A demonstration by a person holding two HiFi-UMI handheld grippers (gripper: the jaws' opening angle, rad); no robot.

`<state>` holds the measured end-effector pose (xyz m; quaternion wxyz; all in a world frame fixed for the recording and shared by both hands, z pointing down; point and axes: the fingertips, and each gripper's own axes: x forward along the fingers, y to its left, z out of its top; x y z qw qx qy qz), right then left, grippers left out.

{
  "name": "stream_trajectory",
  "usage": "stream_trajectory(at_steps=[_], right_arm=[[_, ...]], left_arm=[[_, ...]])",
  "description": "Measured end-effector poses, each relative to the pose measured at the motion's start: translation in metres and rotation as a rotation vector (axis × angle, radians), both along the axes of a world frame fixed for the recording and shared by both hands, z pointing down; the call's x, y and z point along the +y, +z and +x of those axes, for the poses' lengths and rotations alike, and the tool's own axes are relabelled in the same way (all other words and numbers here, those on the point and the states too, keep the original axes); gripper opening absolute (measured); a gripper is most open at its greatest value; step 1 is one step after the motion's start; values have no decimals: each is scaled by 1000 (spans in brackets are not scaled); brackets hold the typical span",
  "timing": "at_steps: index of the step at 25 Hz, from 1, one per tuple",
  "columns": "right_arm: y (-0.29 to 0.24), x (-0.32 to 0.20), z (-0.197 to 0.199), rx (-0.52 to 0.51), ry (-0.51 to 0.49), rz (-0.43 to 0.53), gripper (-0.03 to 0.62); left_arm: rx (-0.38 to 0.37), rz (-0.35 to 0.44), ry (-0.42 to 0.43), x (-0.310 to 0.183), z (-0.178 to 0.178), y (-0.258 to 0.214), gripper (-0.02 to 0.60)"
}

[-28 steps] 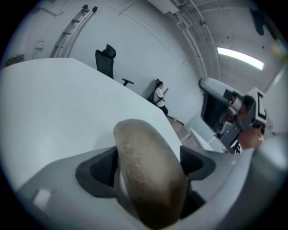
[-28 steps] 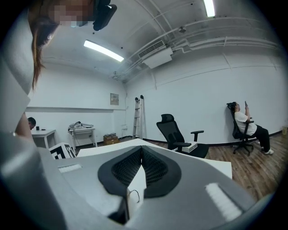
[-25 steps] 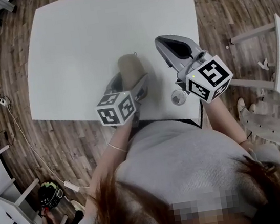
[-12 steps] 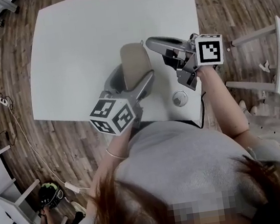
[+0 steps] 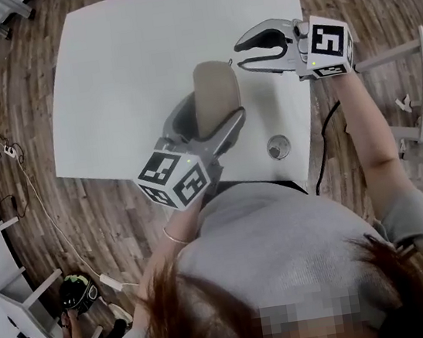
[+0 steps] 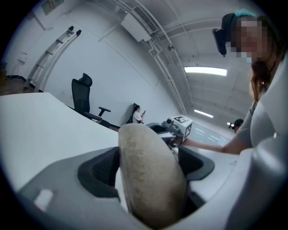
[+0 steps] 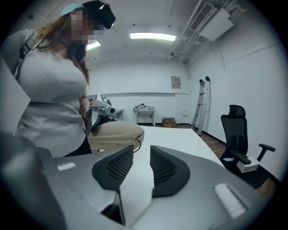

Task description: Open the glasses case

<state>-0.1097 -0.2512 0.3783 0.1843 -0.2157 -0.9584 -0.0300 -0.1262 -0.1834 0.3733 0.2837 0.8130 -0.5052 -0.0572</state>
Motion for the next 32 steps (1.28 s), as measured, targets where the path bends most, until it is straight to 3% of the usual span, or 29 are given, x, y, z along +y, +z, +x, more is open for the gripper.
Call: stream_trajectory(at_steps=[2,5,8,12,15,16,21,26,27,29,32], right_arm=[[-3,8,-5,-8,-46,43,107],[-15,17,-13,-63,-82,58,37],[-32,24,-16,-122,-97,70,23],[-76,32,-16,-264,-40,24,15],[-98,39,-13,-304,-65,69,14],[-102,42,-13,-304,-79,94,14],[-125,54,-10,-361,-145,130,14],[-145,62,-10,-435,-154,151,14],[-148,63,-10,-446,-150,152,14],[-148,62,-11,-444,-134,171,14],[-139,59,-11,-381,-110,243,14]], left_arm=[[5,7,13,2,2,-5,410],[22,15,26,5,1,-9,408],[80,52,43,10,0,-20,408],[119,173,58,14,1,-43,401],[121,268,86,17,-5,-58,373],[113,293,103,16,-7,-61,378],[15,380,187,7,-7,-68,530],[113,417,387,7,20,-92,541],[130,435,427,11,25,-97,525],[137,463,467,16,29,-101,320],[138,420,447,15,26,-94,311]])
